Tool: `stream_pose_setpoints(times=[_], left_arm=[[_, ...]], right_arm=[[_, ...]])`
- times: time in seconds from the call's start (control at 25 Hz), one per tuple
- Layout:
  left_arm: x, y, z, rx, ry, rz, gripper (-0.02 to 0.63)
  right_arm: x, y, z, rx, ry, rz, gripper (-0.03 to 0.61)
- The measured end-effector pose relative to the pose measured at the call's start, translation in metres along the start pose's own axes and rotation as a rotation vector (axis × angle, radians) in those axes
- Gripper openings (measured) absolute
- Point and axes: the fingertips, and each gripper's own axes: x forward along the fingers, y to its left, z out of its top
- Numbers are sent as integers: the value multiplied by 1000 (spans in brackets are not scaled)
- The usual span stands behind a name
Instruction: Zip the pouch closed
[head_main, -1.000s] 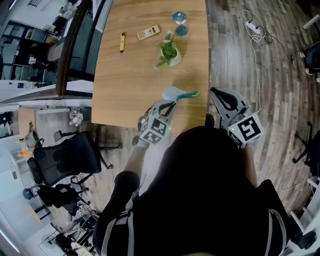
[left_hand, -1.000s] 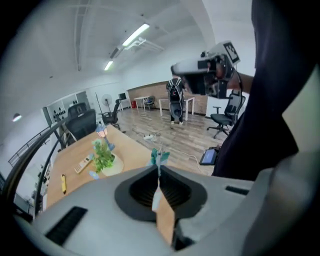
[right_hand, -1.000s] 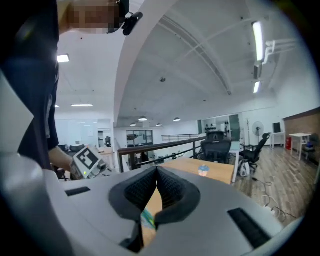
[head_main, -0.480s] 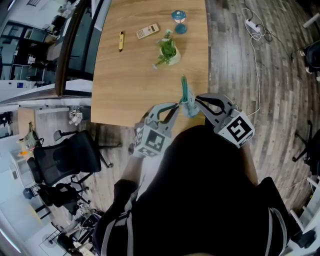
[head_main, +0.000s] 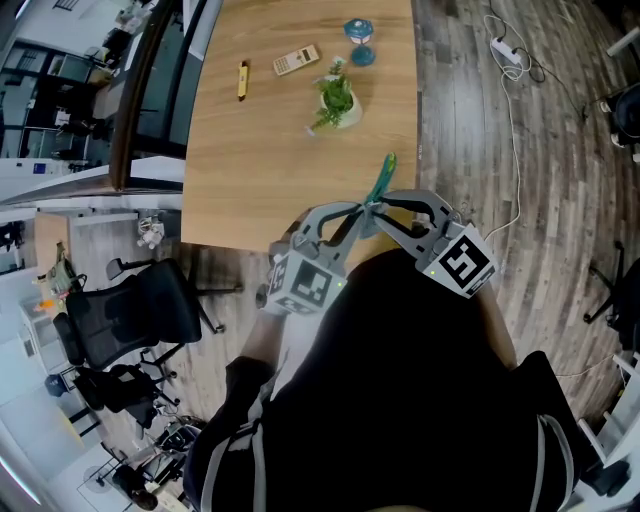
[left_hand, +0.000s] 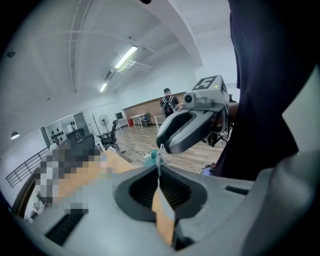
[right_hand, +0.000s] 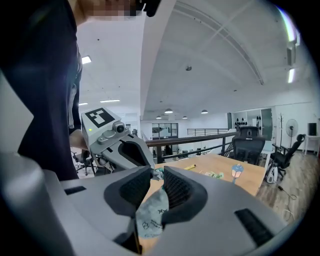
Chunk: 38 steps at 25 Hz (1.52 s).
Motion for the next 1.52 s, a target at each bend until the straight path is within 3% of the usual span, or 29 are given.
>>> stream_pose_setpoints(times=[0.6,1.12,1.52], left_arm=[[4,-6,-1,-6,-12,-13,9],[2,1,3,-36,-34,-8,9],[4,0,8,-37,-43,-6,9]], right_arm=[[3,1,-3,-29,22,6,90],[4,-2,-1,-159,59,-48,17],[-1,-4,1,-154,48,-48,15]])
